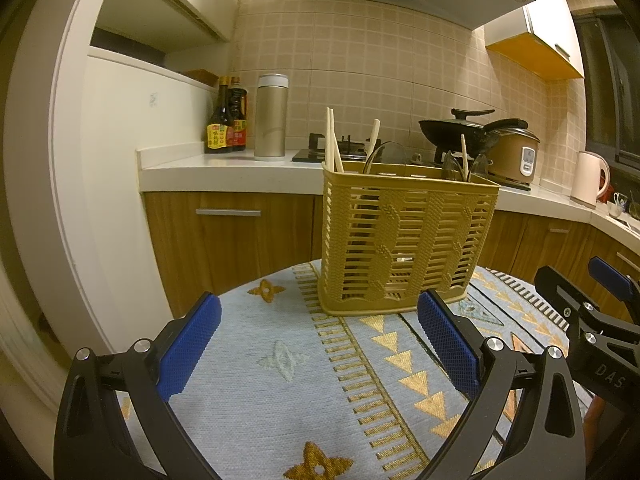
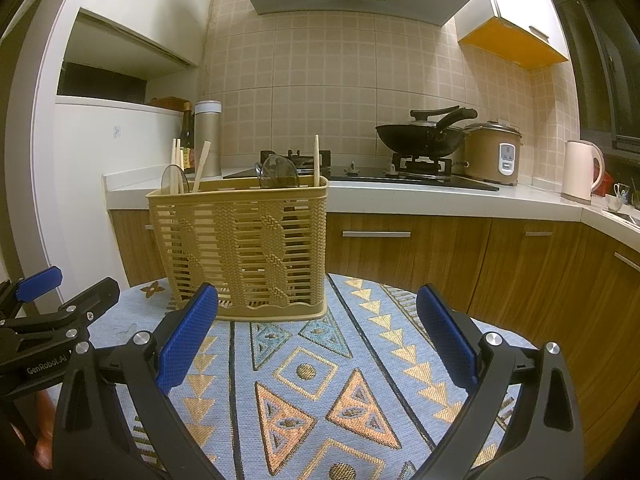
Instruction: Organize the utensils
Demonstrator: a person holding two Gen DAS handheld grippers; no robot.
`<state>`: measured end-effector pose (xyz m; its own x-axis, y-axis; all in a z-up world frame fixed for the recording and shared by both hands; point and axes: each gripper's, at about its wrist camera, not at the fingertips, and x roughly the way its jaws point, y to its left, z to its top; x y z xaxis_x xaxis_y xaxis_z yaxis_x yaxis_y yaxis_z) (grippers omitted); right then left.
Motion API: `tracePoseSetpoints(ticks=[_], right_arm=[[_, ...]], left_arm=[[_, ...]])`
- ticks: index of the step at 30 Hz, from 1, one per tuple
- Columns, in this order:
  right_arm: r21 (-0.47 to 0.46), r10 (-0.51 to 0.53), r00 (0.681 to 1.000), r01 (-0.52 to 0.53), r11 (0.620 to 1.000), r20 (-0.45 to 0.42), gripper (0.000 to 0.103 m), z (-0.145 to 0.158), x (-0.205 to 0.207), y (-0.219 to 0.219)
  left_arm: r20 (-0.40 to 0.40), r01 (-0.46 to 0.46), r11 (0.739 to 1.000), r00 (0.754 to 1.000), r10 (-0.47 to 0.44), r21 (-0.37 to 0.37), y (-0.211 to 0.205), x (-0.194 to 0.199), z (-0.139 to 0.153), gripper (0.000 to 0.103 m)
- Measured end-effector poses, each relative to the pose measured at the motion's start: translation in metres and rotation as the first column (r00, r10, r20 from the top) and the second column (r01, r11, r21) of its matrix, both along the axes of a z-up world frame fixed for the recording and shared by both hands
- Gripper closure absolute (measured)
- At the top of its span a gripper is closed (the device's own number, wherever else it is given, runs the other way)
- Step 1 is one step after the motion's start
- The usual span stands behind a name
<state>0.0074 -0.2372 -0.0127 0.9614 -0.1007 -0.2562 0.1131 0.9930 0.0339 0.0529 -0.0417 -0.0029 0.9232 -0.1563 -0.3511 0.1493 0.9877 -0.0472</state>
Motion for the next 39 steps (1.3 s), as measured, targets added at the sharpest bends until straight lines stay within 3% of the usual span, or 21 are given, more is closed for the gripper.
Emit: tracePoseSetpoints(ticks=[24,39], right_arm=[[0.002,-0.006,1.0,0.006,1.0,-0.003,0.008,-0.001,-0.0006,-0.0003],[0.011,-0.015,1.0,0.015,1.0,-0.008,0.008,0.0,-0.001,-0.0009]], left_arm=[[-0.008,0.011,1.0,1.0,-0.011,0.006,-0.0029,0.0002,-0.0013,0.008],[-0.033,0.01,1.0,0.999,-0.011,-0.03,0.0049,0.0044,-0.0025,0.007]])
